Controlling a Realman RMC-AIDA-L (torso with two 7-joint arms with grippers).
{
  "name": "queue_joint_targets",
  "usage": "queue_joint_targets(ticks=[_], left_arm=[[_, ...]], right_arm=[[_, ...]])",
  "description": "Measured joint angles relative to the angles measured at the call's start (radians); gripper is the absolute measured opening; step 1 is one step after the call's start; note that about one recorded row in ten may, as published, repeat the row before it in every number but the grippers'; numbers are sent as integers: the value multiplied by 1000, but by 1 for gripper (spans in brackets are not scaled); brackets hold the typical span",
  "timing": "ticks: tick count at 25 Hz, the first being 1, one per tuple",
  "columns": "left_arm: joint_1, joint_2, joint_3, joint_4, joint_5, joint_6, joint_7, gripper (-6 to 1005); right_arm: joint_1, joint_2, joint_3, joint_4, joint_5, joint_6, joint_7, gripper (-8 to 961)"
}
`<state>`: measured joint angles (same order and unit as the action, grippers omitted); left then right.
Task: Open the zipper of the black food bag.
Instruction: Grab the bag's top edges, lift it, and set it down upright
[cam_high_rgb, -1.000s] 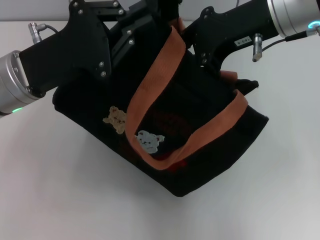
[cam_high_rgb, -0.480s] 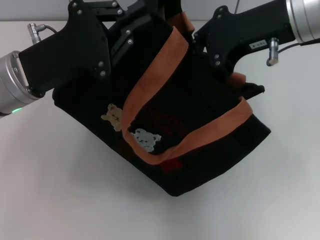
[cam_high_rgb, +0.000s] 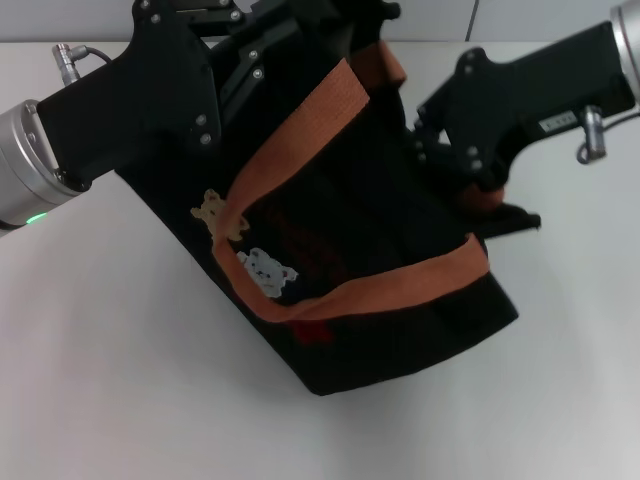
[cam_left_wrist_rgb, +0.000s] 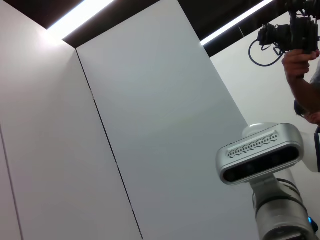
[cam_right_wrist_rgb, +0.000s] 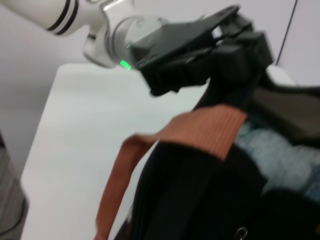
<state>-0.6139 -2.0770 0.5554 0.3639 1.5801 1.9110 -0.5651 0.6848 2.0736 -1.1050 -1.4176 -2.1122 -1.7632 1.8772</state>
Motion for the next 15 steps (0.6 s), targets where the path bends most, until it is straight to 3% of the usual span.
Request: queue_joint_targets(ticks=[15], left_arm=[[-3,0,5,0,-7,-14,1,108]], right_arm=[[-66,4,54,-87,-100,-241,24,-1]])
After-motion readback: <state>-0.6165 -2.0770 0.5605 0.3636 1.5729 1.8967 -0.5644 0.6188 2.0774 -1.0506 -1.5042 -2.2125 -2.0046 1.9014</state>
